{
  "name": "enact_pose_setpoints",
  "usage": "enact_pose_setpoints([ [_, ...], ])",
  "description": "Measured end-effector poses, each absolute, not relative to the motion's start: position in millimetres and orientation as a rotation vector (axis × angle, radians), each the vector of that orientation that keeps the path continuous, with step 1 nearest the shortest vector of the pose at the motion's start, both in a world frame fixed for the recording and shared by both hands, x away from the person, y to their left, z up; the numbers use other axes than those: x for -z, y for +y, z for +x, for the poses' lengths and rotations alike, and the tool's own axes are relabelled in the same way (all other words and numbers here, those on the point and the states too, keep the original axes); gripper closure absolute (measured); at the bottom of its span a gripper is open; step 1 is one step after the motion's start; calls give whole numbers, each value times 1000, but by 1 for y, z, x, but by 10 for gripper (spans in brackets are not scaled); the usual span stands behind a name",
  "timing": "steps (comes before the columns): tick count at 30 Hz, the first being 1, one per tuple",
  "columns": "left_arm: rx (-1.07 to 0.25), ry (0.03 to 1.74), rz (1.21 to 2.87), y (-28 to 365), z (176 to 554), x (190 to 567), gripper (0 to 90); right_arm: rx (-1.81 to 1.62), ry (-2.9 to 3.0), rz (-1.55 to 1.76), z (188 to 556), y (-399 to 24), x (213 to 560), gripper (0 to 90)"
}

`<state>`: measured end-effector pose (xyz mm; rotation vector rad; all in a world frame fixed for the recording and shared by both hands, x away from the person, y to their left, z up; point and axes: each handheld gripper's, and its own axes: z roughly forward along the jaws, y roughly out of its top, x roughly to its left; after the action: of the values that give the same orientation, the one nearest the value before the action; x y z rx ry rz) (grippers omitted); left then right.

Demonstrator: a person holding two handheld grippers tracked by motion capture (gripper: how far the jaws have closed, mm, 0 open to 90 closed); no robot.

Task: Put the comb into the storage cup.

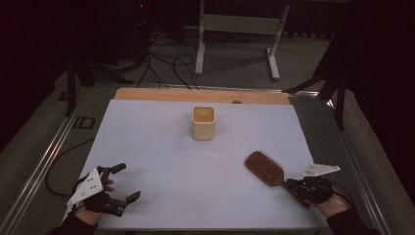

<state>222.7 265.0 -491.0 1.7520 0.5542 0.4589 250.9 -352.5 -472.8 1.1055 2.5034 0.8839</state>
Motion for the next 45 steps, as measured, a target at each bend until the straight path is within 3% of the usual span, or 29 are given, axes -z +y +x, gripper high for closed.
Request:
enact_pose_setpoints([
  [26, -455, 556, 1750, 265, 223, 491, 1, -768, 2691, 1078, 273, -346, 465, 174],
  [45, -450, 556, 1752, 265, 223, 491, 1, -626, 2783, 1029, 291, -338, 463, 139],
])
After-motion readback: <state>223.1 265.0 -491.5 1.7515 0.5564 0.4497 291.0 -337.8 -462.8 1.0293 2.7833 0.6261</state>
